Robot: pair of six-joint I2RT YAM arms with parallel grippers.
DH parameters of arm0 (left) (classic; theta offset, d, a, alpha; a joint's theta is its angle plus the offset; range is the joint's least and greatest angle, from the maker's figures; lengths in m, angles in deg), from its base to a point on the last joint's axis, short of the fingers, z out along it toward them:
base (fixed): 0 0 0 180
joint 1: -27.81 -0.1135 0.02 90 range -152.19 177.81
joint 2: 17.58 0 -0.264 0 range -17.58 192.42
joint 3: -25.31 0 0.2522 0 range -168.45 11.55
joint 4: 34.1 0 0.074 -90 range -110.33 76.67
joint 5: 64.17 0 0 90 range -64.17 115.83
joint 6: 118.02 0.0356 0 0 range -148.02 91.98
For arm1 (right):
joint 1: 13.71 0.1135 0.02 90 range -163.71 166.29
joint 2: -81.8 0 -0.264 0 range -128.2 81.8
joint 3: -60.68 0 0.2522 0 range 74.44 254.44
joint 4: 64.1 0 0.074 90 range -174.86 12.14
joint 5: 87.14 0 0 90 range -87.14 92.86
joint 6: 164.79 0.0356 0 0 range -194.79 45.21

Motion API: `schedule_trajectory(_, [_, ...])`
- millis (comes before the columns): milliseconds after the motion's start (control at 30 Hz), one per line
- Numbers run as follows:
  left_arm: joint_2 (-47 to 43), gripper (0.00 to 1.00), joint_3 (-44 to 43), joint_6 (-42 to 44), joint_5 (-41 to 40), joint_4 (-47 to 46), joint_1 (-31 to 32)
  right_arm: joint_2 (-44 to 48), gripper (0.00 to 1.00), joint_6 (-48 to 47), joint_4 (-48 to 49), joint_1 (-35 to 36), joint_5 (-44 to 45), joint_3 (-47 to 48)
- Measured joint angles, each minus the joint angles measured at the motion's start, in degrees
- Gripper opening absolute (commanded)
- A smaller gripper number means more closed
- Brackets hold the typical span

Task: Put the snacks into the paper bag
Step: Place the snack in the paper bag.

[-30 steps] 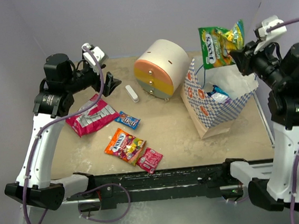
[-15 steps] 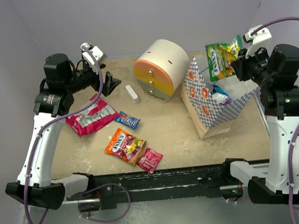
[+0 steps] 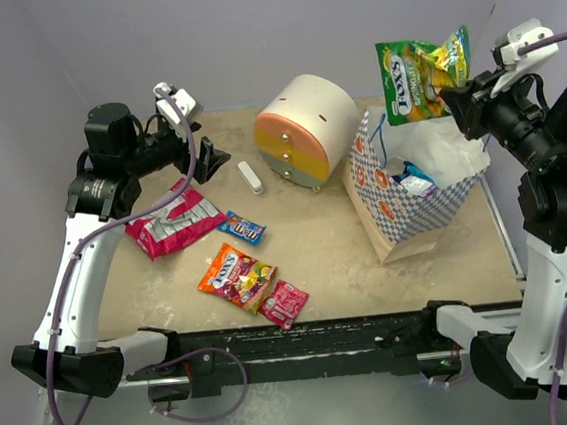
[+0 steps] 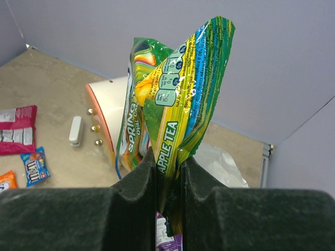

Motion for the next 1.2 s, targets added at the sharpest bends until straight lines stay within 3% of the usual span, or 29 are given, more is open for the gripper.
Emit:
schedule_trajectory(233, [0.0,0.96,0.11,0.0,0.15,-0.02,-0.15,0.44,0.0,0.31,1.42,-0.04,13.86,-3.06])
schedule_trajectory(400, [0.0,0.97,0.13,0.0,0.2,-0.02,-0.24,-0.02,0.01,-2.25,0.87,-0.26,17.53,-10.91])
schedule_trajectory(733, [0.0,0.98,0.85,0.0,0.59,-0.04,-0.26,-7.69,0.0,-9.68,-4.2,-0.26,15.78,-26.62])
schedule_trajectory(1067, [-0.02,0.99,1.07,0.0,0.68,-0.04,-0.52,-19.1,0.0,-11.72,-3.96,-0.24,4.98,-26.88])
schedule_trajectory(1200, [-0.02,0.99,1.07,0.0,0.7,-0.04,-0.63,-22.93,0.05,-11.5,-2.38,-0.24,2.03,-26.88])
